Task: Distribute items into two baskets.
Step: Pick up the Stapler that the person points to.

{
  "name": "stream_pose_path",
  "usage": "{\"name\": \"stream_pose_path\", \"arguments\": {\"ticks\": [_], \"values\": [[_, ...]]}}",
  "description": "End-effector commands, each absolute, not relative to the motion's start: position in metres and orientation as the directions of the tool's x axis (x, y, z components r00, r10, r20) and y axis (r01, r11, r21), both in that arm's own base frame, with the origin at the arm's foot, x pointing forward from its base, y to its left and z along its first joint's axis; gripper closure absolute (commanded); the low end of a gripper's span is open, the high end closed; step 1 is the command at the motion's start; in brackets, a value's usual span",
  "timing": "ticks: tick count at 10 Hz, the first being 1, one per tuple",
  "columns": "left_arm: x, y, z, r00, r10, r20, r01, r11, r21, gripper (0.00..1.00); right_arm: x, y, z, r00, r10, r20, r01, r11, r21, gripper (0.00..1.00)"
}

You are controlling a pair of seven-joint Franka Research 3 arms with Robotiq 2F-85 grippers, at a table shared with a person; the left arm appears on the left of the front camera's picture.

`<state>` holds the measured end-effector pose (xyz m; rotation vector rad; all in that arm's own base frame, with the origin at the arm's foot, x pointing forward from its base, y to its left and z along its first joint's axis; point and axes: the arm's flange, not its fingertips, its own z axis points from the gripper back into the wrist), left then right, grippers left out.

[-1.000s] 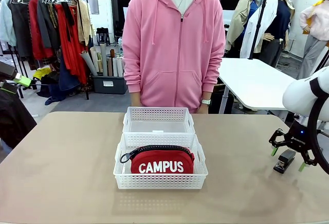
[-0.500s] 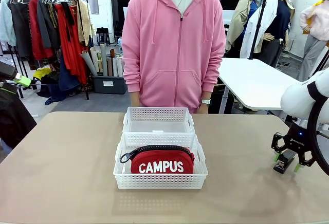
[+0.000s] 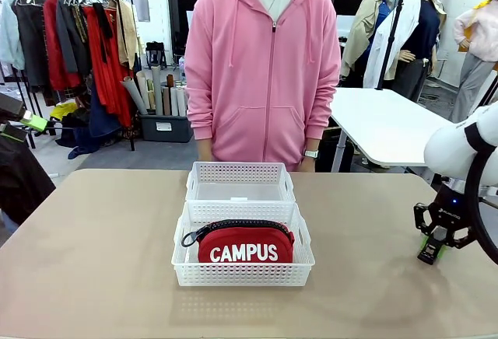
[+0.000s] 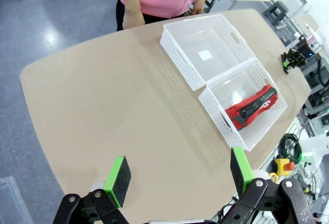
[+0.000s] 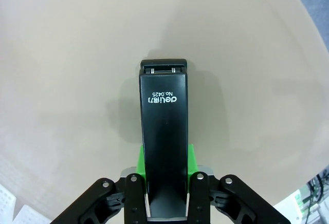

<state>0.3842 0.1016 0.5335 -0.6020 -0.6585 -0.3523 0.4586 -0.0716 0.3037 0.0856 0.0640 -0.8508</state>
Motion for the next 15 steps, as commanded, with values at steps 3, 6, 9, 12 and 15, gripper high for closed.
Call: {"name": "stream_pose_path", "arguments": {"ticks": [3, 6, 9, 12, 15], "values": [[0.383, 0.101, 0.534, 0.746, -0.108, 0.657, 0.478, 0.774, -0.416, 0.0, 0.458, -0.072, 0.303, 0.655, -0.75, -0.091, 0.756, 0.653, 0.052, 0.93], [0.383, 0.101, 0.534, 0.746, -0.108, 0.657, 0.478, 0.774, -0.416, 0.0, 0.458, -0.072, 0.302, 0.656, -0.749, -0.095, 0.754, 0.655, 0.047, 0.93], [0.383, 0.101, 0.534, 0.746, -0.108, 0.657, 0.478, 0.774, -0.416, 0.0, 0.453, -0.05, 0.327, 0.839, -0.544, -0.005, 0.542, 0.836, 0.086, 0.93], [0.383, 0.101, 0.534, 0.746, -0.108, 0.657, 0.478, 0.774, -0.416, 0.0, 0.458, -0.024, 0.338, 0.951, -0.31, -0.017, 0.31, 0.947, 0.079, 0.93], [0.383, 0.101, 0.534, 0.746, -0.108, 0.657, 0.478, 0.774, -0.416, 0.0, 0.435, 0.025, 0.412, 0.982, 0.165, 0.088, -0.178, 0.969, 0.173, 0.93]]}}
